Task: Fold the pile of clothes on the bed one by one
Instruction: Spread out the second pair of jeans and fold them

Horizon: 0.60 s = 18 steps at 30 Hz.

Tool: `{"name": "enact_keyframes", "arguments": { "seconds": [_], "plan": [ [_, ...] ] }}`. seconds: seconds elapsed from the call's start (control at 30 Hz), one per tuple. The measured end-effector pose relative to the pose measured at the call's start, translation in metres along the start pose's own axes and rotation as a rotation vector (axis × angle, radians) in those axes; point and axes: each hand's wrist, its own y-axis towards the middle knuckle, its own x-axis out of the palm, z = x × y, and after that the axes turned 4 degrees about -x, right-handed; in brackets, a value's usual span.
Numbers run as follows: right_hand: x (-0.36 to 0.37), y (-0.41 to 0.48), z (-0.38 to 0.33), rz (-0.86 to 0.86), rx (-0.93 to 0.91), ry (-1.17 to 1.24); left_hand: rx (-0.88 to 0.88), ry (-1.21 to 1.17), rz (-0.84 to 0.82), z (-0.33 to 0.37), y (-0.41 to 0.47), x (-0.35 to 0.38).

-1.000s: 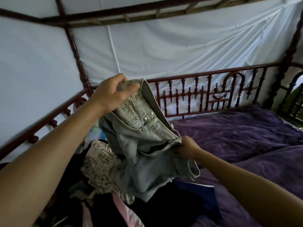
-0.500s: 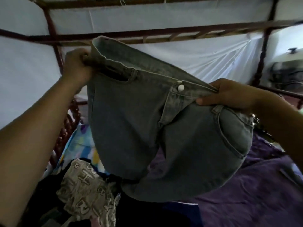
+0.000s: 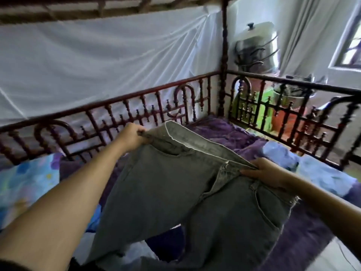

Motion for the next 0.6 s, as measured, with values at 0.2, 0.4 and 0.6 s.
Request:
{"name": "enact_keyframes", "arguments": {
  "seconds": [0.2,0.4,0.6],
  "plan": [
    [-0.028,0.017,0.176,0.059,0.202,0.072,-0.027,-0.119,-0.147,0.067,0.106,0.172],
    [-0.066,0.058,0.345,-0.002,0.347,0.002,-0.145,-0.124,-0.214,0.120,0.201,0.359],
    [-0.077,0.100,0.483,-0.039,0.519,-0.180,-0.247,-0.090,-0.219,0.153,0.249,0.517]
  ]
}}
